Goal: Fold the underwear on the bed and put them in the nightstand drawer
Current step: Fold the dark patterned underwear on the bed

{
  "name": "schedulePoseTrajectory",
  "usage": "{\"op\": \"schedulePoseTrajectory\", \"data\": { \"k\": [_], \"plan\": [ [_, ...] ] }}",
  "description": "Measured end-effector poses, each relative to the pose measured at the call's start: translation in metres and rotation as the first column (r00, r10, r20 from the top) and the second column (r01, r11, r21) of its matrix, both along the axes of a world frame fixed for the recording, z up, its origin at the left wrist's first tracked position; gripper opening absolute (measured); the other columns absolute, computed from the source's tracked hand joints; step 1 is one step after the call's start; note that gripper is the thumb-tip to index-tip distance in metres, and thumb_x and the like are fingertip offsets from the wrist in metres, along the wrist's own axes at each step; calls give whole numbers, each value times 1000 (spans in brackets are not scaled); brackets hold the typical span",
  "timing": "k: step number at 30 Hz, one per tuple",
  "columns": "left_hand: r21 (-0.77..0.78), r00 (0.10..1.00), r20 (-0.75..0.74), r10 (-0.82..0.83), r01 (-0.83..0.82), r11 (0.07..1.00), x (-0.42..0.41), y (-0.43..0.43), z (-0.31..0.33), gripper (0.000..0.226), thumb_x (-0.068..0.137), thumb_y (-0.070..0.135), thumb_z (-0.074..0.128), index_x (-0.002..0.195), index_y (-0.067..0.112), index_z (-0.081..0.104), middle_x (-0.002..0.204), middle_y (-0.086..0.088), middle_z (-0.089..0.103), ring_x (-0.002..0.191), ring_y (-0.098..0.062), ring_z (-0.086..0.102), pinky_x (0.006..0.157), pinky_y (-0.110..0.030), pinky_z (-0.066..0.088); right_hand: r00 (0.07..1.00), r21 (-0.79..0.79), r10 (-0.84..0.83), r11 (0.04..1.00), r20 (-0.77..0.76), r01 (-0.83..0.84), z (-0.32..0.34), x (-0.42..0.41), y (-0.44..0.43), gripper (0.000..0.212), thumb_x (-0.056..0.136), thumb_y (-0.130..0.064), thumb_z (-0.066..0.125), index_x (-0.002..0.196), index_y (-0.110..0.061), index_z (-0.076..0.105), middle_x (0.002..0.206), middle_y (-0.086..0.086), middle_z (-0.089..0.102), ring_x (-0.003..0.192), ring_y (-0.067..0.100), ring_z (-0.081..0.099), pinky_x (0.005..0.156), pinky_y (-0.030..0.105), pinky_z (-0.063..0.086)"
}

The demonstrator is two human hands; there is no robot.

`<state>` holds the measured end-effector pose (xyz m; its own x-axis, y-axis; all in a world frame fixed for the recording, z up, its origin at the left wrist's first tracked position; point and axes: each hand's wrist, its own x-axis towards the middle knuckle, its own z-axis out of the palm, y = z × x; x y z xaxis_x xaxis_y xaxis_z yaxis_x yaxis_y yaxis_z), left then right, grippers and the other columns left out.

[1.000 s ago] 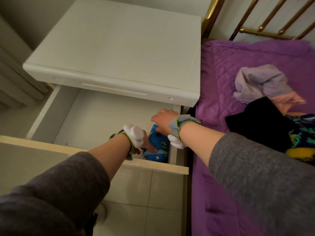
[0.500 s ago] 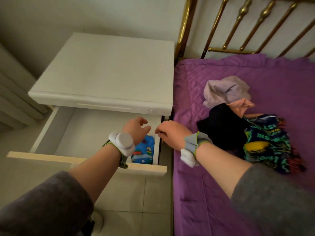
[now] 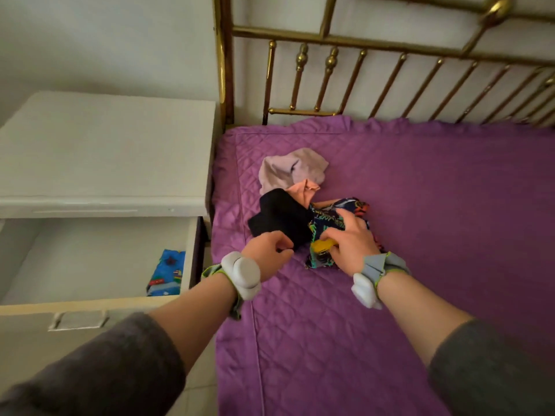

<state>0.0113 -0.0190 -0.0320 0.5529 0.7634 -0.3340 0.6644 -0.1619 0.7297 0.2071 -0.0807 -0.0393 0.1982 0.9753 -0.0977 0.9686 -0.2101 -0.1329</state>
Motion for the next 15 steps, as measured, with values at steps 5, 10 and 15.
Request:
{"op": "schedulePoseTrajectory", "data": {
  "k": [5,10,15],
  "plan": [
    [-28,999,-23,-30,30,999,15,-8,-2,22,89,22,57,109,18,64,112,2,69,103,-17,63,88,-24,46,996,-257,-50,964,75,68,-8,24,0,41,91,-25,51,131,-33,48,153,-11,27,143,21,18,115,45,17],
    [-26,999,-26,-25,24,999,28,-5,2,40,87,22,61,126,15,53,126,-2,61,114,-20,58,99,-31,45,959,54,-116,989,-257,134,16,24,2,21,90,-24,57,96,-10,71,101,9,68,99,27,61,81,34,44],
    [-46,986,129,-105,112,993,42,-15,17,83,76,24,76,144,15,29,135,2,42,125,-20,47,94,-17,40,743,191,-147,917,-653,350,65,14,3,20,84,-35,64,78,-17,72,74,6,70,71,13,59,68,34,46]
  ]
}}
